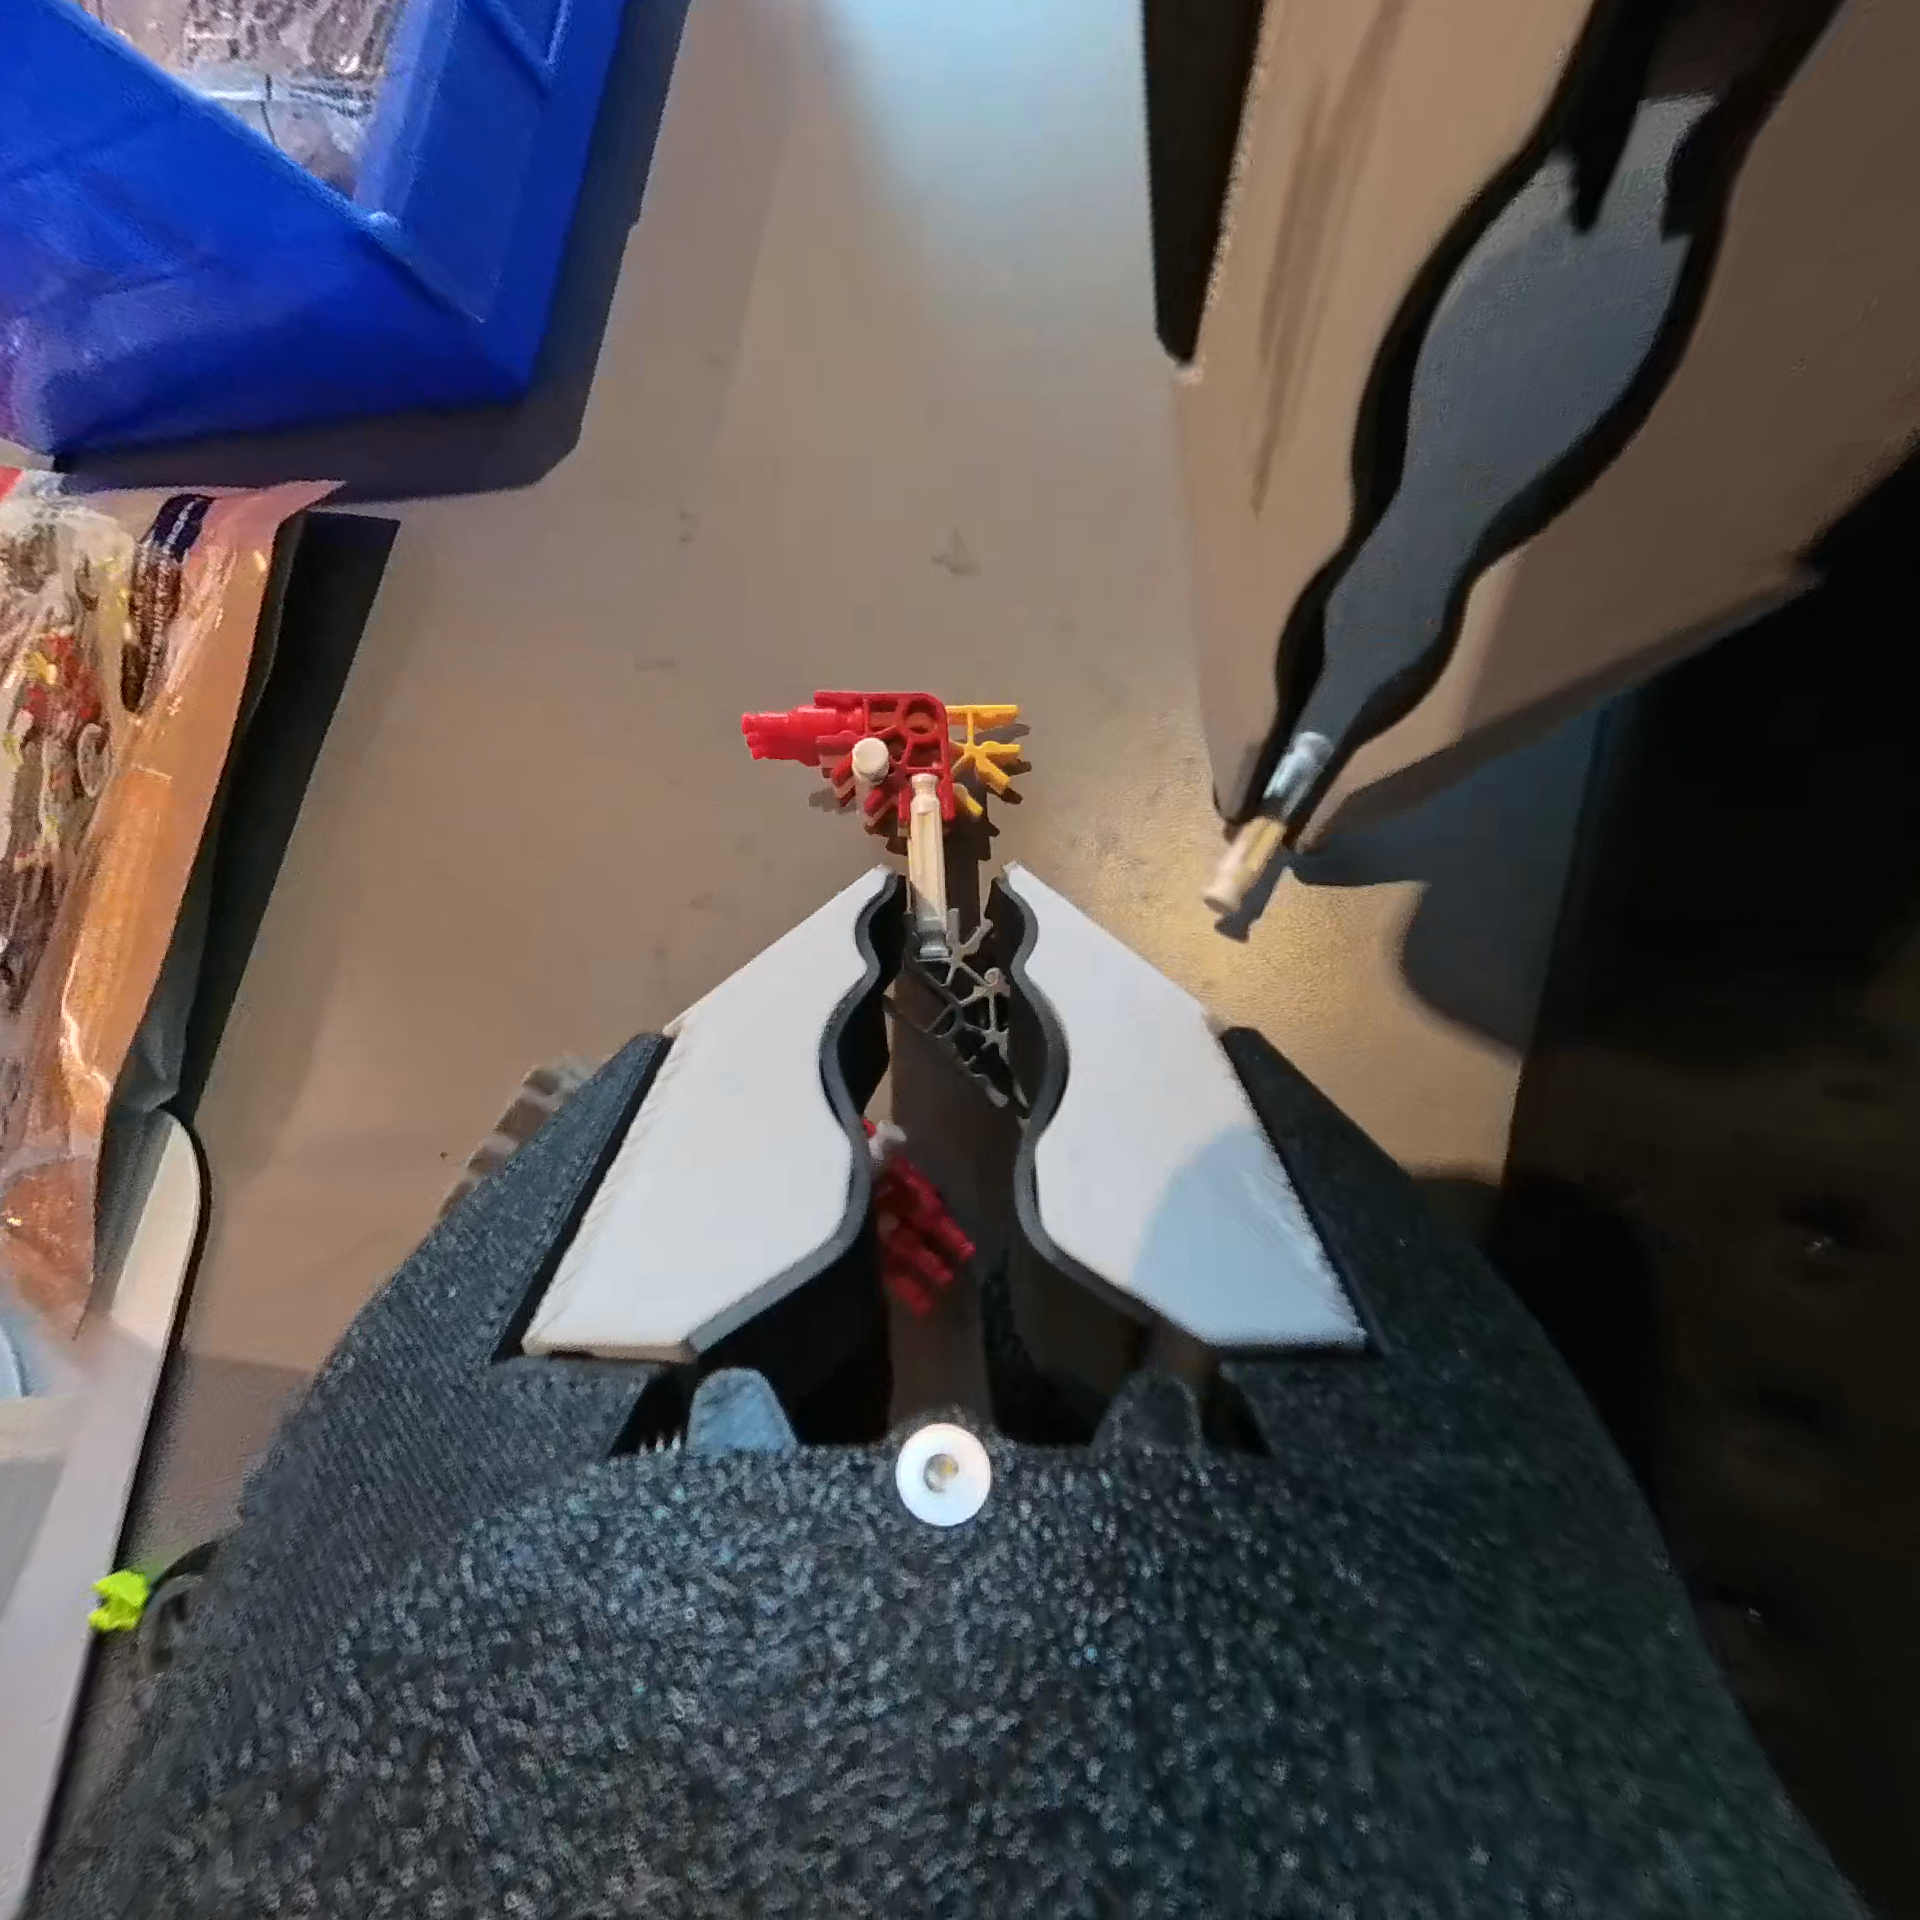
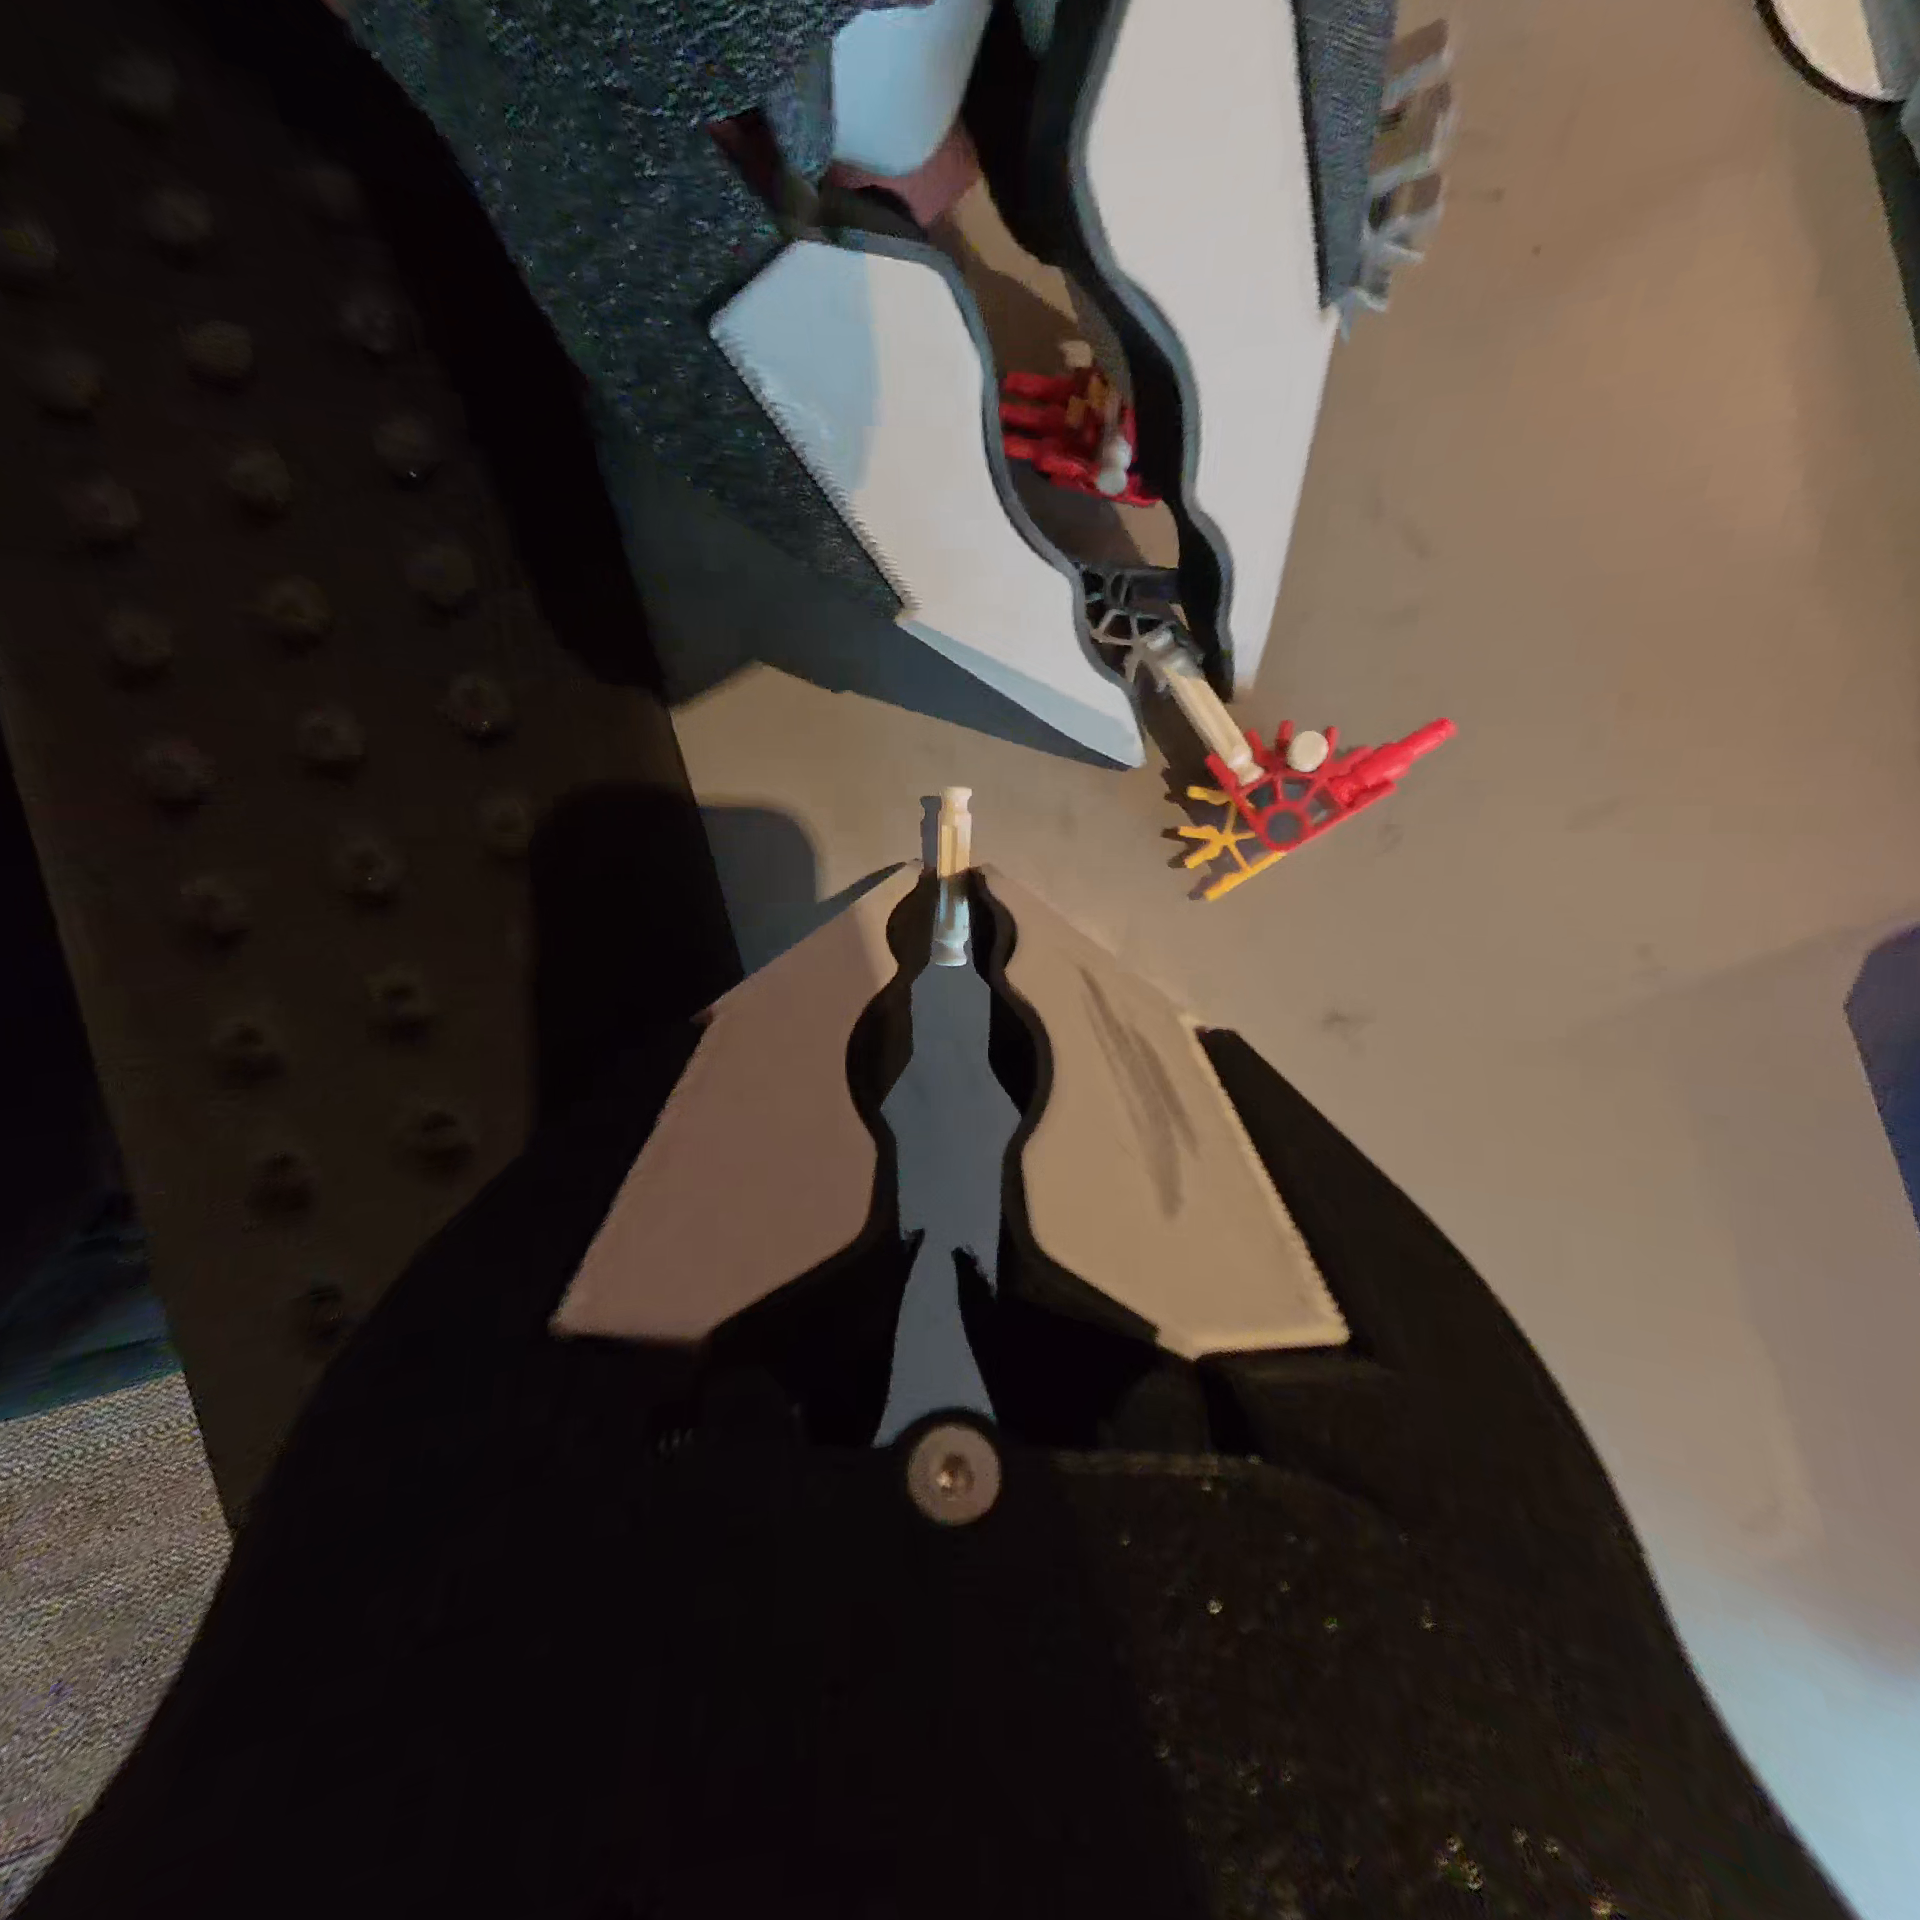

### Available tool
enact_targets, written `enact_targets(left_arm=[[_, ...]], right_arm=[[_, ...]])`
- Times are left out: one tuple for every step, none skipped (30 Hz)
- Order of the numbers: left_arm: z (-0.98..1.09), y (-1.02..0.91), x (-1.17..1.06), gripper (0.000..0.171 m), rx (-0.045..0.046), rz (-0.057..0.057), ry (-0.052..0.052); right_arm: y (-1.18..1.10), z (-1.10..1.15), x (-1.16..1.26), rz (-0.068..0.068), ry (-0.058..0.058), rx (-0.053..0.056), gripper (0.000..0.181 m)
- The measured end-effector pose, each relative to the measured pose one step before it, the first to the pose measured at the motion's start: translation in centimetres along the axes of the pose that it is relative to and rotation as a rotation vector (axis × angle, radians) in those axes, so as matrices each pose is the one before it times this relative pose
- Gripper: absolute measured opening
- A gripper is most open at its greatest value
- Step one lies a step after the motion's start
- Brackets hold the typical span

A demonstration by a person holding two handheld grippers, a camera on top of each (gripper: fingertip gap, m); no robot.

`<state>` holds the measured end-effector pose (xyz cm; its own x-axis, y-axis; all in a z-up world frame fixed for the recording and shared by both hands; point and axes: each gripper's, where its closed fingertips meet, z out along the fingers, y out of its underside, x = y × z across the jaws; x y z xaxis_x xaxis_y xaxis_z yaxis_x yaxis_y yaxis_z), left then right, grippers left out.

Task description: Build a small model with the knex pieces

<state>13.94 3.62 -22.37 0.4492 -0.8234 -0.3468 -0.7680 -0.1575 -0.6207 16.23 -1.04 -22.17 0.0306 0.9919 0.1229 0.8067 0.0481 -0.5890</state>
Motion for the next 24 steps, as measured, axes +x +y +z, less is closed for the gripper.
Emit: enact_targets(left_arm=[[-0.036, 0.007, 0.003, 0.016, 0.00962, -0.0161, 0.0102], [-0.021, -0.064, 0.006, 0.015, 0.01466, -0.014, 0.0099], [-0.06, -0.142, 0.068, 0.015, 0.01785, -0.0082, 0.0133], [-0.101, -0.105, 0.055, 0.015, 0.01165, -0.0126, 0.0109], [-0.15, -0.18, -0.114, 0.015, 0.01444, -0.0099, -0.0016], [-0.19, -0.251, -0.133, 0.015, 0.01841, -0.0006, -0.0041], [-0.232, -0.423, 0.135, 0.015, 0.02917, 0.0058, 0.0119], [-0.238, -0.389, 0.021, 0.015, 0.02587, -0.0111, 0.0057], [-0.219, -0.337, 0.041, 0.015, 0.02206, -0.019, 0.0104], [-0.235, -0.46, 0.223, 0.015, 0.03273, -0.0176, 0.0244], [-0.255, -0.66, 0.314, 0.015, 0.04648, -0.0187, 0.0306], [-0.232, -0.581, 0.201, 0.015, 0.03617, -0.0299, 0.0258], [-0.257, -0.806, 0.467, 0.015, 0.05023, -0.0239, 0.0414], [-0.266, -0.956, 0.703, 0.015, 0.0607, -0.0155, 0.0516], [-0.15, -0.568, 0.13, 0.016, 0.03255, -0.0192, 0.0103], [-0.093, -0.303, -0.103, 0.016, 0.01586, -0.0062, -0.0059], [-0.077, -0.215, 0.163, 0.015, 0.01529, 0.0072, 0.0083], [-0.051, -0.219, 0.207, 0.015, 0.01697, 0.0123, 0.0073], [-0.034, -0.102, 0.142, 0.015, 0.00667, 0.022, -0.0015], [-0.021, 0.048, 0.042, 0.015, -0.00612, 0.0336, -0.0091], [-0.046, -0.104, 0.112, 0.015, 0.00393, 0.0415, -0.0074], [-0.063, -0.196, 0.165, 0.015, 0.00829, 0.0371, -0.0043], [-0.071, -0.291, 0.102, 0.015, 0.01195, 0.0248, -0.0058], [-0.004, -0.143, 0.033, 0.015, 0.00296, 0.0207, -0.0073]], right_arm=[[-0.119, 0.224, -0.159, -0.0012, -0.0076, 0.0013, 0.006], [-0.076, 0.2, -0.172, -0.0035, -0.0084, 0.0021, 0.006], [-0.121, 0.081, -0.017, -0.0012, 0.0012, 0.0082, 0.006], [-0.132, -0.059, 0.103, 0.0106, 0.0045, 0.0135, 0.009], [-0.144, -0.188, 0.261, 0.0208, 0.0096, 0.0177, 0.018], [-0.118, -0.334, 0.388, 0.0254, 0.015, 0.0201, 0.023], [-0.11, -0.459, 0.428, 0.0271, 0.0172, 0.0226, 0.024], [-0.123, -0.535, 0.439, 0.0307, 0.0161, 0.0257, 0.025], [-0.164, -0.592, 0.637, 0.0395, 0.0239, 0.0298, 0.025], [-0.216, -0.599, 0.792, 0.0466, 0.0296, 0.0338, 0.026], [-0.304, -0.551, 0.641, 0.0451, 0.018, 0.0393, 0.028], [-0.428, -0.482, 0.64, 0.0469, 0.0172, 0.0471, 0.033], [-0.468, -0.348, 0.503, 0.0434, 0.0083, 0.0461, 0.035], [-0.387, -0.197, 0.108, 0.0363, -0.0118, 0.0368, 0.036], [-0.381, -0.124, -0.051, 0.0336, -0.0184, 0.0325, 0.041], [-0.4, -0.115, -0.057, 0.0378, -0.0184, 0.0302, 0.044], [-0.4, -0.121, -0.453, 0.0379, -0.0428, 0.029, 0.046], [-0.35, -0.141, -0.632, 0.0334, -0.0509, 0.0257, 0.046], [-0.275, -0.137, -0.162, 0.027, -0.0208, 0.0208, 0.045], [-0.326, -0.179, -0.137, 0.0252, -0.0194, 0.0246, 0.045], [-0.355, -0.234, -0.23, 0.0339, -0.0284, 0.0269, 0.045], [-0.233, -0.24, -0.032, 0.0338, -0.0169, 0.0189, 0.039], [-0.096, -0.219, 0.298, 0.0242, 0.006, 0.0108, 0.029], [0.194, -0.077, 0.179, 0.016, 0.0022, -0.0068, 0.027]])
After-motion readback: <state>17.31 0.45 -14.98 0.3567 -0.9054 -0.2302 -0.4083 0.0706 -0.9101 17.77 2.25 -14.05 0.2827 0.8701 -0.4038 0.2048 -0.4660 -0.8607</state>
